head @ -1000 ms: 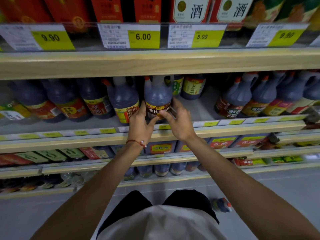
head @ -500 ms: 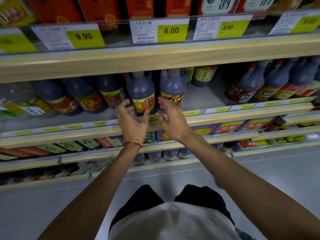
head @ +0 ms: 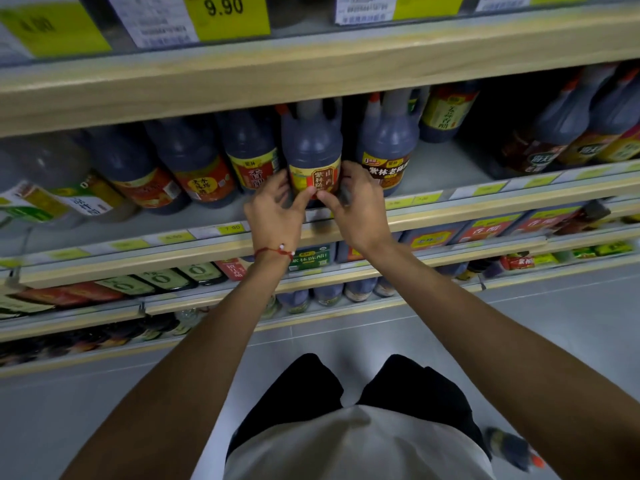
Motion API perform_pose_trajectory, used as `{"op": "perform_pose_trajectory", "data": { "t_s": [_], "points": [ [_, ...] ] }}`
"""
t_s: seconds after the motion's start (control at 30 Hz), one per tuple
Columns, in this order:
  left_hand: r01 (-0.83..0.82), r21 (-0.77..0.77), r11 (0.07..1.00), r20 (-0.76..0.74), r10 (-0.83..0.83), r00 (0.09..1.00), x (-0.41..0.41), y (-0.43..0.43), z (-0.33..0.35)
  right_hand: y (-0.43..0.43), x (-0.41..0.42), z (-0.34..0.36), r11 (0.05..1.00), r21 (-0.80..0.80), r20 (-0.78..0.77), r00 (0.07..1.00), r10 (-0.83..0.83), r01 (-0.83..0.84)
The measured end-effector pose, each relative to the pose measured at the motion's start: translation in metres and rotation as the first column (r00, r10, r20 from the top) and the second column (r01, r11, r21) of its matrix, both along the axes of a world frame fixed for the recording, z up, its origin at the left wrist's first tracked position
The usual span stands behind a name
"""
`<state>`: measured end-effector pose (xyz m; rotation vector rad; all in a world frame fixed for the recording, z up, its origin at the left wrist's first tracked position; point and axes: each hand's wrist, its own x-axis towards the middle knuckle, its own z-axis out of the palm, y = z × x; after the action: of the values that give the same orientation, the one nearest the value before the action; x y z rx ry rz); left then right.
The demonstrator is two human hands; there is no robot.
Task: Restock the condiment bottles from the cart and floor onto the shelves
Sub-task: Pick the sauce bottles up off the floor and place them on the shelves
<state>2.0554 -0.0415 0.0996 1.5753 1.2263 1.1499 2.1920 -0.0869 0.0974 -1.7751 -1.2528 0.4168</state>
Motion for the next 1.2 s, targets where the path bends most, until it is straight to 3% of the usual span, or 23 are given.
{"op": "perform_pose_trajectory", "data": {
  "t_s": [0.17,0.43,0.77,0.87,1.0,1.1,1.2],
  "points": [
    [-0.058,0.005,0.998,0.050,0.058,0.997,0.003,0.003,0.001,0.010,-0.006,-0.002,0.998,0.016,0.021,0.998,-0.064,0.064],
    [-0.035,0.067,0.997,-0.044,0.038,0.998,0.002,0.015,-0.001,0.019,-0.013,0.000,0.990,0.056,0.092,0.987,-0.132,0.127],
    [-0.088,0.104,0.991,-0.144,0.102,0.984,0.005,0.020,-0.001,0.029,-0.013,-0.003,0.985,0.055,0.047,0.985,-0.166,0.163],
    [-0.098,0.084,0.992,-0.170,0.111,0.979,0.006,0.019,-0.001,0.026,-0.012,-0.004,0.990,0.050,0.072,0.989,-0.132,0.128],
    [-0.062,0.061,0.996,-0.278,0.077,0.958,0.004,0.013,-0.003,0.017,-0.007,0.001,1.000,0.018,-0.018,1.000,0.019,-0.019],
    [-0.008,0.070,0.998,-0.347,0.032,0.937,0.001,0.003,-0.004,-0.004,-0.001,0.013,0.995,0.004,0.053,0.994,0.100,-0.100],
    [-0.082,0.124,0.989,-0.230,0.109,0.967,0.004,-0.012,-0.002,-0.031,0.018,0.016,0.996,0.016,0.122,0.989,0.081,-0.084]
  ]
}}
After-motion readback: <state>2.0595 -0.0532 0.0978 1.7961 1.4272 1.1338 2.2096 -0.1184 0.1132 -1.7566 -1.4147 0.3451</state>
